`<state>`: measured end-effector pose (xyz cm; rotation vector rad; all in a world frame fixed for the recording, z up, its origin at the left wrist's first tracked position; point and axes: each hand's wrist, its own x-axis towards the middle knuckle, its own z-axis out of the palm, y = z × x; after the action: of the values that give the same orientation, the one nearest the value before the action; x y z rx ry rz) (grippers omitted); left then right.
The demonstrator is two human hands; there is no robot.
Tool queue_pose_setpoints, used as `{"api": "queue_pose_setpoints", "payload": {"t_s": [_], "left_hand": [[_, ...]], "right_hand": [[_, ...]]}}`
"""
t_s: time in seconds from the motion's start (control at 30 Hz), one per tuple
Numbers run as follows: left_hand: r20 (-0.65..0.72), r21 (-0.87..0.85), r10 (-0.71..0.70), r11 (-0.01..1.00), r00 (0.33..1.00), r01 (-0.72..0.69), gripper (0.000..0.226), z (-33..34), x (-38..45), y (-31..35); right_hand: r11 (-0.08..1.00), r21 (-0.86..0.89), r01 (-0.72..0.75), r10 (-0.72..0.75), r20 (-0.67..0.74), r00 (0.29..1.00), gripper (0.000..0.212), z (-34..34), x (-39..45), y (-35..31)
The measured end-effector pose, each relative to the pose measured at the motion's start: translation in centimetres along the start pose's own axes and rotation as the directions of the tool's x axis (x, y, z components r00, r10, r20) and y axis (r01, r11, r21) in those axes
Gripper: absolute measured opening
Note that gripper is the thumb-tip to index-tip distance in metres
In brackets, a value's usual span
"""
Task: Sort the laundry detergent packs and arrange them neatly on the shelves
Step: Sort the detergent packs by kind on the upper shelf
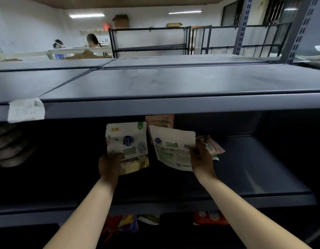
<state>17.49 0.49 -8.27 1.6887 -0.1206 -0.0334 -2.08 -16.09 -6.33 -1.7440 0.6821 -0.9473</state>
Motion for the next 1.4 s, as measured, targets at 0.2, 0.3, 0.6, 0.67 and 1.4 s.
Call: {"api": "queue_pose_setpoints", "payload": {"t_s": [0.2, 0.3, 0.6, 0.67, 1.4], "left_hand": [[-0.016, 0.105, 0.173, 0.98, 0.985, -0.171, 0.048, 0.0, -4.0, -0.1], [-0.082, 0.182, 0.243, 0.957, 0.967, -0.225, 0.044, 0.0, -6.9, 1.0], [-0.001, 0.168, 0.479, 0.866, 0.878, -0.472, 0.014, 1.2, -14.2, 3.2], [0.066, 0.163, 0.502, 0.847, 0.862, -0.506, 0.006, 1.9, -15.9, 3.4], [0.351, -0.211, 0.728, 0.674, 0.589, -0.708, 0.022, 9.3, -35.2, 10.3]], "right_hand": [[0.999, -0.008, -0.041, 0.041, 0.073, 0.996, 0.035, -1.9, -1.1, 0.0], [0.997, 0.037, -0.066, 0.065, 0.009, 0.998, 0.039, -3.0, -1.7, -0.5], [0.996, -0.088, -0.019, -0.015, -0.368, 0.93, 0.007, -9.4, -4.9, -1.0], [0.993, -0.113, -0.02, -0.031, -0.428, 0.903, 0.014, -11.0, -6.1, -1.1], [0.907, -0.416, -0.062, -0.349, -0.827, 0.441, 0.01, -34.1, -20.2, -7.0]]}}
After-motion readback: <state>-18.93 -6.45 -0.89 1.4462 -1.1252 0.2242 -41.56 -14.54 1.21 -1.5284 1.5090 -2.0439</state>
